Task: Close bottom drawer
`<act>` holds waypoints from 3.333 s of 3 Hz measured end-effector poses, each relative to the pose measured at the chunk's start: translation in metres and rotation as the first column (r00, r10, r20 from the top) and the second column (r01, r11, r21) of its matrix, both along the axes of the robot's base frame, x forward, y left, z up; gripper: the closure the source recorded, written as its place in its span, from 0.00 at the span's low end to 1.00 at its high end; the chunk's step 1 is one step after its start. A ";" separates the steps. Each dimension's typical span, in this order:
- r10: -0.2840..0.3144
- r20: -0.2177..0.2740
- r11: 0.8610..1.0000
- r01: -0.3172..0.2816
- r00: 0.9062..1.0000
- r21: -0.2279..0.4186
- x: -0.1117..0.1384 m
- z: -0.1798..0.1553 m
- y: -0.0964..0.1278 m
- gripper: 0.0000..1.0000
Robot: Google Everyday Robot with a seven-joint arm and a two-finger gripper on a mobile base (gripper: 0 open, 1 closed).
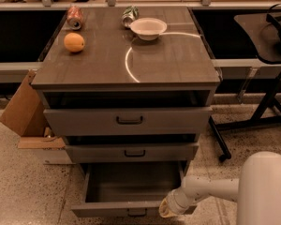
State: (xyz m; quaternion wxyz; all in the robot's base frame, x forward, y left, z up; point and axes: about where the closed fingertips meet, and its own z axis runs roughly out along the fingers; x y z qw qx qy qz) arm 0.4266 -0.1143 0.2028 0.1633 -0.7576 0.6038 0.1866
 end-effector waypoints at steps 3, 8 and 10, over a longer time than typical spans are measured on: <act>-0.071 -0.016 0.997 0.070 0.997 -0.034 -0.002 -0.040 -0.020 1.00; -0.160 0.129 0.987 0.155 0.979 0.052 0.097 -0.052 -0.034 1.00; -0.185 0.120 0.979 0.173 0.975 0.105 0.106 -0.057 -0.037 1.00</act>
Offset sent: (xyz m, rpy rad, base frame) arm -0.0081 -0.0234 -0.0372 -0.0458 0.0446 -0.0575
